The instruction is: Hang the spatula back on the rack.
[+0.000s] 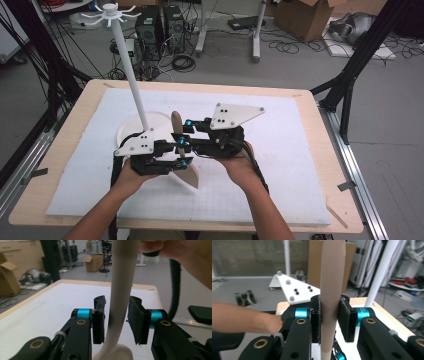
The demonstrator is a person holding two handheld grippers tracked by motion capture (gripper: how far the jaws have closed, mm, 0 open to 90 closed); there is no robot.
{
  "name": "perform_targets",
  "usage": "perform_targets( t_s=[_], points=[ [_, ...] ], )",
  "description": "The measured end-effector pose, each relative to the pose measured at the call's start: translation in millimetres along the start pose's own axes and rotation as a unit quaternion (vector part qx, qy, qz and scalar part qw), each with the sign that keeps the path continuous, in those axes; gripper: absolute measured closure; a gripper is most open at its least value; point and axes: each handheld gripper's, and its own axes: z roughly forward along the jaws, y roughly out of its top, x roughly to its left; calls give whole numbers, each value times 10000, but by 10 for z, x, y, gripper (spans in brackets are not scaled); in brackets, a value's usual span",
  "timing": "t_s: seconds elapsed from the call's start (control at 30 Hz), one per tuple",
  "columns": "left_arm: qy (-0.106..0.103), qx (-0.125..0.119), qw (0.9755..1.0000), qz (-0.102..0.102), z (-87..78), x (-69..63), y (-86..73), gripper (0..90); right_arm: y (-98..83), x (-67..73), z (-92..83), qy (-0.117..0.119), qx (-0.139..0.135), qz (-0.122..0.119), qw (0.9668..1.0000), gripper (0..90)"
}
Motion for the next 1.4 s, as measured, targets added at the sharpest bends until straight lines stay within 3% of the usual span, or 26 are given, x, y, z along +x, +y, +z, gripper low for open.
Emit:
perform_targets(
  t_s=[0.2,0.33,0.43,0.5,0.53,0.6,0.7,0.8,0.97,1.03,1.2,1.3,1.4],
  points=[
    [-315,-132,9994,-74,-23,9,9,712,-43,-83,-37,451,-35,177,9988,741],
    [-443,-167,9988,-108,-22,4,5,769,-72,-130,-67,628,-156,264,9976,742],
    [-397,-45,9991,-155,-9,-11,10,778,-99,-168,-78,719,-185,323,9967,740],
    [-313,58,9989,-350,5,-21,16,783,-130,-202,-73,675,-183,409,9967,722],
    [-277,101,9985,-469,12,-19,17,783,-146,-207,-70,545,-222,448,9973,673],
    [-123,115,9985,-530,18,-27,15,784,-172,-218,-76,188,-321,496,9981,473],
    [261,146,9979,-567,-3,-26,24,784,-216,-217,-112,-389,-306,530,9974,332],
    [684,104,9944,-802,-72,1,38,784,-301,-202,-187,-793,-279,477,9953,297],
    [1403,50,9855,-956,-263,46,98,784,-518,-189,-363,-1410,-40,432,9891,293],
    [1515,34,9836,-974,-336,70,132,784,-612,-209,-433,-1665,127,437,9850,292],
    [1786,-19,9791,-971,-544,136,257,784,-827,-265,-592,-2082,245,470,9767,277],
    [1942,-44,9762,-968,-650,169,350,784,-928,-281,-654,-2457,410,324,9679,257],
    [2117,-88,9725,-970,-752,195,438,783,-1001,-298,-700,-2886,663,211,9549,233]
  ],
)
